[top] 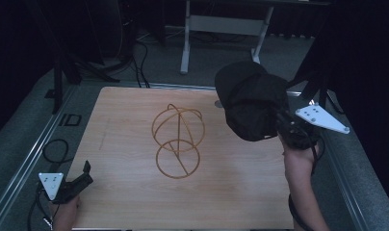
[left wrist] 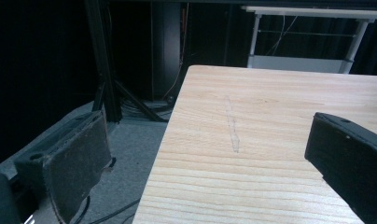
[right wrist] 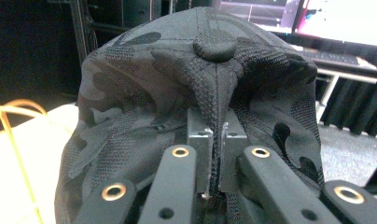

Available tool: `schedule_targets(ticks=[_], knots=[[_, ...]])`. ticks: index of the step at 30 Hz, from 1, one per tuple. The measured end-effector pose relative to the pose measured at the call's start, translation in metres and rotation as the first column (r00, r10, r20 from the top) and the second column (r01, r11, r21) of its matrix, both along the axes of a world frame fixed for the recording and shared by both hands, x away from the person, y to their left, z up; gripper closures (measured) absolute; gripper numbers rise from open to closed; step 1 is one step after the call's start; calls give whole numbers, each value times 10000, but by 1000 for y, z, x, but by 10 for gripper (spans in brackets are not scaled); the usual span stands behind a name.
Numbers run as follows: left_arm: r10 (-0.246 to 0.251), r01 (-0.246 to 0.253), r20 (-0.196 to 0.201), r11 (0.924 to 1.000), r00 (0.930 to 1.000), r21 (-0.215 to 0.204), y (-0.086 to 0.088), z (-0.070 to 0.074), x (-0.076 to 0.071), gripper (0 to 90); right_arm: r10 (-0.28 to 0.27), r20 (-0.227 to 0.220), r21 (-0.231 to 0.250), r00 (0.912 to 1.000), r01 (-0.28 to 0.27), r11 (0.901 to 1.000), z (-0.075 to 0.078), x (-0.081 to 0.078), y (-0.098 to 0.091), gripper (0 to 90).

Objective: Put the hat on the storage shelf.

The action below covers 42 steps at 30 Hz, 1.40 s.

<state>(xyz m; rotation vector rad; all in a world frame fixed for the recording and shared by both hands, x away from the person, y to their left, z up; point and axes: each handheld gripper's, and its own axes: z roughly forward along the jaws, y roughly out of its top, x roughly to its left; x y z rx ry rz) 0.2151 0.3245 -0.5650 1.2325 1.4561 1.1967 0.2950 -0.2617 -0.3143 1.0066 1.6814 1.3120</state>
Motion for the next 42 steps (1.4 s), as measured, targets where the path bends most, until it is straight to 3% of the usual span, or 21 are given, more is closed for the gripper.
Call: schedule_targets(ticks=[6,22,34,42], knots=[[3,-3,-6,10000,10000,-3,0,0,0,6,93,349,33,9993,-94,10000,23,-1,4,868],[3,-3,8,10000,10000,-30,0,0,0,6,898,365,146,9953,-903,9958,27,0,37,869],[-13,13,9,10000,10000,-65,1,0,0,6,1799,396,34,9829,-1801,9836,29,-2,76,869],[-35,35,1,10000,10000,-41,0,0,0,6,2429,399,-31,9692,-2430,9700,30,-4,104,869]])
